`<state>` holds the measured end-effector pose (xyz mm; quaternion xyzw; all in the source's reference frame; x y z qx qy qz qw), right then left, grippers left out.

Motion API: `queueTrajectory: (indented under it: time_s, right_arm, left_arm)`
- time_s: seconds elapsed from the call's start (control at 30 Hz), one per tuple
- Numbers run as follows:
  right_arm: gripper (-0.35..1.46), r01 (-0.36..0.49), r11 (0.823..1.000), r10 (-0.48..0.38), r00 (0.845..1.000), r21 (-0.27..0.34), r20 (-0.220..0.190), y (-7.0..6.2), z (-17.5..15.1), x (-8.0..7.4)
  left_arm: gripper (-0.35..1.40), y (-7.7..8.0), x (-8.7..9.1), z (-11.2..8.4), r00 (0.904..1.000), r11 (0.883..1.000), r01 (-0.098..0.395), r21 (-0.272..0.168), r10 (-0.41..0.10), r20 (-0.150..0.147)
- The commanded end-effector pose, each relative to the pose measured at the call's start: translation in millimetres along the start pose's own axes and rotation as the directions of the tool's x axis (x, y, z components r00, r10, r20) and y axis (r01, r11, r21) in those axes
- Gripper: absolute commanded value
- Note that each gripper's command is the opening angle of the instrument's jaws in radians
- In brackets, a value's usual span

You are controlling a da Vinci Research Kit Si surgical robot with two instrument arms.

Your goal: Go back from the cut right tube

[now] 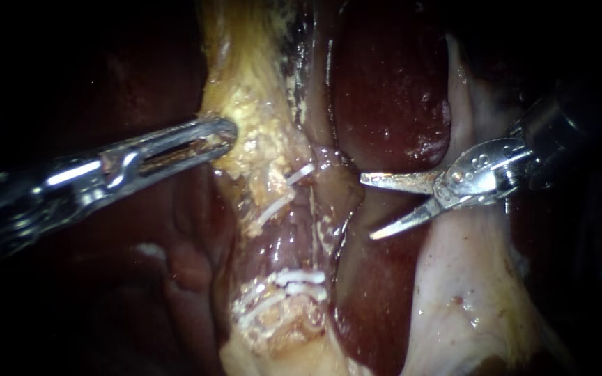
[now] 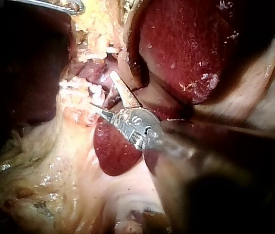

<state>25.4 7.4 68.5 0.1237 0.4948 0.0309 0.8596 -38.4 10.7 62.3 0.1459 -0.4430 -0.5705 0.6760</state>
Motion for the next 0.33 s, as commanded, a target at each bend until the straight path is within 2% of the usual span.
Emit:
queueTrajectory:
  time_s: [0.03,0.33]
  right_arm:
    - [1.43,0.0,1.0,0.0,1.0,0.0,0.0,0.0,0.0,0.0]
    - [1.43,0.005,1.0,-0.005,1.0,-0.001,0.001,0.0,0.2,0.2]
  left_arm:
    - [-0.35,0.0,0.0,-0.1,1.0,1.0,-0.005,-0.002,0.005,0.001]
    - [-0.35,0.0,0.0,-0.1,1.0,1.0,-0.005,-0.002,0.005,0.001]
